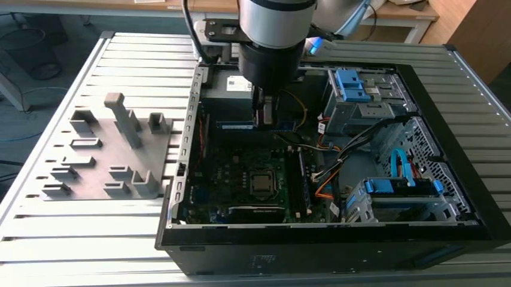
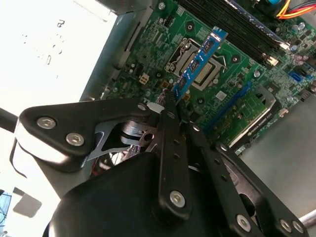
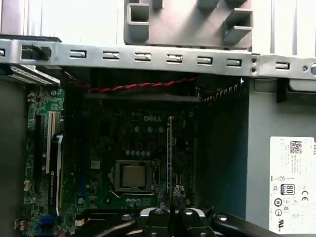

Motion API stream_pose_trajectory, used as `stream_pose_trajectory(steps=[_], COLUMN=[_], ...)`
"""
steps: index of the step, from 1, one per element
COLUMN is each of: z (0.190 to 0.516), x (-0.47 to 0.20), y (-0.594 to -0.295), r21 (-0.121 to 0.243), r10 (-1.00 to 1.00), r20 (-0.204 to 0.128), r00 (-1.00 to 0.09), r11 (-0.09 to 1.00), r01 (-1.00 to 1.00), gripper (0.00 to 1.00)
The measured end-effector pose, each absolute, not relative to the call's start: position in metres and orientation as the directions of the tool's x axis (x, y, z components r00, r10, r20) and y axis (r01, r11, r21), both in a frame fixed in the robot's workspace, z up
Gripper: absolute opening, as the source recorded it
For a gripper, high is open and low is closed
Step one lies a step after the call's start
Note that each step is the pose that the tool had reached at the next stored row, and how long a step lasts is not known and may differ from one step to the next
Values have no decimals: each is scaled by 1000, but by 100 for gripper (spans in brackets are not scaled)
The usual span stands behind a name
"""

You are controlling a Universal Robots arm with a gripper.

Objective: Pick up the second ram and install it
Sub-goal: 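Pick up the second ram and move it above second insertion slot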

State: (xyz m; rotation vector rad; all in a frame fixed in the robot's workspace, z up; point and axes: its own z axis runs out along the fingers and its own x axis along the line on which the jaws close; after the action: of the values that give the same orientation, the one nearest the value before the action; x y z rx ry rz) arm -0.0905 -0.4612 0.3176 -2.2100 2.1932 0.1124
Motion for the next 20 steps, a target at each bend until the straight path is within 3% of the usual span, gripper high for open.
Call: stream_pose_trajectory(steps=[20], z=[285], x=[-60], y=[-486], r21=[33], r10=[-998], r20=[-69], r00=[6], r11=[-9], r01=[-999], gripper=[14])
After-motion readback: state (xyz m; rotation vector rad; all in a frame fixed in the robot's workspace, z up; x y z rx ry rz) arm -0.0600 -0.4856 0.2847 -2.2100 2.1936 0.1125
